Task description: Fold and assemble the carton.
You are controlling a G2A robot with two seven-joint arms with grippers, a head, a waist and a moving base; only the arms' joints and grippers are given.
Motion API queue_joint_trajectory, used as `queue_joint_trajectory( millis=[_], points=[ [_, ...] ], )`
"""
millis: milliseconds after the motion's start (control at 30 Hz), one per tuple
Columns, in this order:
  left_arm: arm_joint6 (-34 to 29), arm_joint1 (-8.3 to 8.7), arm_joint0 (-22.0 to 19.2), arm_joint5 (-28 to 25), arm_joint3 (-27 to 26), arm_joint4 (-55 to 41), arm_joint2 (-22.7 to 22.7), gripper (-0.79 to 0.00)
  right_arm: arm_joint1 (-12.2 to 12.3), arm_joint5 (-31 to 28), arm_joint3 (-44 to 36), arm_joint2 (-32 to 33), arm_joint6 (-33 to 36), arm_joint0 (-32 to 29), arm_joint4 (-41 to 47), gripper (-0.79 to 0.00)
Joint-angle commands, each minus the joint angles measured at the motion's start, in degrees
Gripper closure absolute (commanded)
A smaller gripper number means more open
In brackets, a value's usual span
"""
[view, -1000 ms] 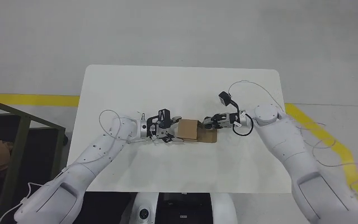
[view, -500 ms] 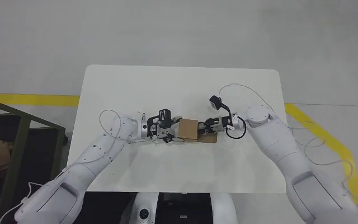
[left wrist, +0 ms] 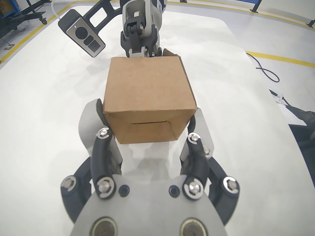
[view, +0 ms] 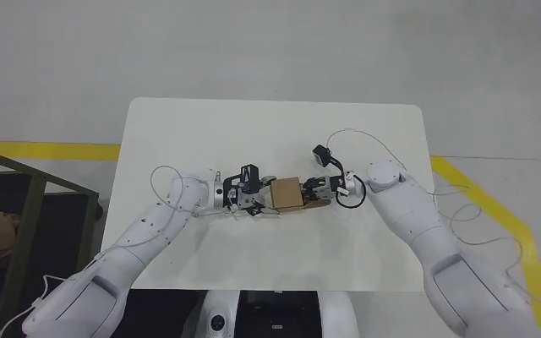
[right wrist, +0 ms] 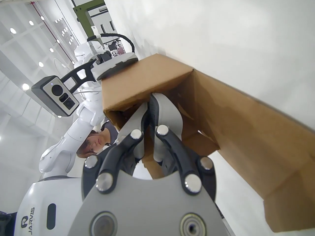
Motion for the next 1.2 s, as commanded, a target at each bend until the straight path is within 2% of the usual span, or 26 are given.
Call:
queue_joint_trajectory(
  millis=[0, 233, 467, 533, 633, 867, 1033, 1167],
  points=[
    [0.0, 0.01, 0.0, 0.0, 0.1, 0.0, 0.0, -0.594, 0.0, -0.6, 0.7, 0.3, 0.6, 0.3, 0.1, 0.000],
    [0.1, 0.08, 0.1, -0.2, 0.1, 0.0, -0.2, -0.597, 1.2, -1.8, 2.0, 2.3, 1.4, 1.1, -1.5, 0.000],
    [0.3, 0.15, 0.1, -0.2, 0.0, 0.3, -0.3, -0.597, 4.7, -0.3, 0.0, 6.9, -1.6, 1.5, -6.0, 0.000],
    [0.4, 0.17, 0.1, -0.1, -0.1, 0.5, -0.3, -0.597, 6.1, 1.9, -2.2, 8.4, -1.9, 0.7, -7.9, 0.000],
    [0.5, 0.21, 0.1, -0.1, 0.0, 0.5, -0.4, -0.597, 8.2, 6.4, -7.0, 10.8, 1.0, -2.2, -9.0, 0.000],
    [0.3, 0.23, 0.0, -0.4, -0.1, 0.7, -0.3, -0.606, 11.8, 13.3, -21.6, 15.5, 3.5, -12.1, -11.3, 0.000],
    [0.4, 0.17, -0.1, -0.5, -0.3, 0.5, -0.3, -0.603, 13.0, 15.4, -27.9, 17.2, 1.7, -16.5, -12.6, 0.000],
    [0.5, 0.16, -0.2, -0.5, -0.2, 0.6, -0.2, -0.610, 13.0, 16.3, -28.7, 16.7, 0.2, -16.4, -13.9, 0.000]
  ],
)
